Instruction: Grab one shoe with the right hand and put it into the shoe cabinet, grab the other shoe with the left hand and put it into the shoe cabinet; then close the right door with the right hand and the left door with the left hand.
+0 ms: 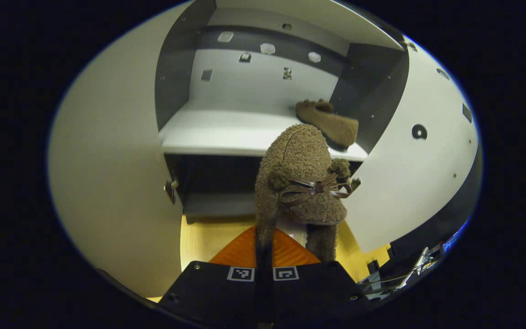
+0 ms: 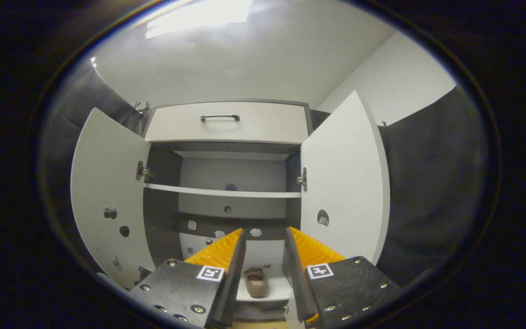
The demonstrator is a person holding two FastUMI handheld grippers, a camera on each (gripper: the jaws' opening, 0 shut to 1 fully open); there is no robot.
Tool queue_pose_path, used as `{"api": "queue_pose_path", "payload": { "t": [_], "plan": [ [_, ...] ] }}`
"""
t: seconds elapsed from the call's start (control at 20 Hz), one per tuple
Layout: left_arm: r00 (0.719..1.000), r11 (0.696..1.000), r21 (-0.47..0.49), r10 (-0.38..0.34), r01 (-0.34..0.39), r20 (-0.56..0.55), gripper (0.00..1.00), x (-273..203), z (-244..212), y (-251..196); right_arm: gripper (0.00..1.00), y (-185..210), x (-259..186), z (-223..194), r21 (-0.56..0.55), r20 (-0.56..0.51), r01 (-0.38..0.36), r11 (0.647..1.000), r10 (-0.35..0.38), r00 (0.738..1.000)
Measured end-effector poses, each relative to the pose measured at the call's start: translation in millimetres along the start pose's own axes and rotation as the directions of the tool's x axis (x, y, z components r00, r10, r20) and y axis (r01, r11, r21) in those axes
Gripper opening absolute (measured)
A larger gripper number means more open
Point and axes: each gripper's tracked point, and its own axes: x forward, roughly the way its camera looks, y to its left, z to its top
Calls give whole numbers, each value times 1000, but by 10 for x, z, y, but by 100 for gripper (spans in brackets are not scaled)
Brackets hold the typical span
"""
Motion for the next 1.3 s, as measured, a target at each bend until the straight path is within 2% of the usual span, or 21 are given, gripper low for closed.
{"api": "queue_pose_path", "payload": {
  "t": [0.2, 0.3, 0.45, 0.5, 0.55, 0.6, 0.8, 1.0, 1.15, 1.3],
  "plan": [
    [995, 1000, -3, 4, -4, 101, 1, 187, 623, -10, 51, -80, -26, -16, -5, 0, 11, 1000, -11, 1000],
    [992, 999, -30, 19, -15, 128, 1, 302, 848, 0, 48, -76, -36, -45, -3, -2, 1, 1000, -1, 1000],
    [986, 998, -55, 50, -42, 157, 1, 519, 1229, 48, 48, -40, -74, -123, -25, -14, -24, 999, 24, 1000],
    [985, 997, -68, 57, -47, 160, 1, 608, 1323, 68, 51, 1, -88, -163, -32, -26, -41, 999, 40, 999],
    [986, 996, -76, 61, -49, 158, 1, 672, 1386, 63, 48, 15, -99, -190, -37, -33, -52, 998, 50, 998],
    [985, 995, -80, 67, -55, 156, 0, 735, 1440, 73, 51, 20, -105, -209, -44, -38, -59, 997, 57, 998],
    [986, 991, -94, 104, -92, 131, 0, 1063, 1581, 217, 51, 44, -105, -258, -41, -58, -101, 994, 98, 993],
    [986, 987, -119, 123, -109, 116, 1, 1242, 1611, 332, 51, -18, -60, -296, -56, -69, -94, 994, 90, 994],
    [983, 986, -91, 150, -141, 107, 1, 1343, 1627, 407, 51, -57, -24, -324, -48, -73, -89, 995, 85, 994],
    [984, 988, -68, 146, -140, 104, 1, 1409, 1648, 398, 51, -83, 4, -347, -52, -75, -85, 995, 81, 994]
  ]
}}
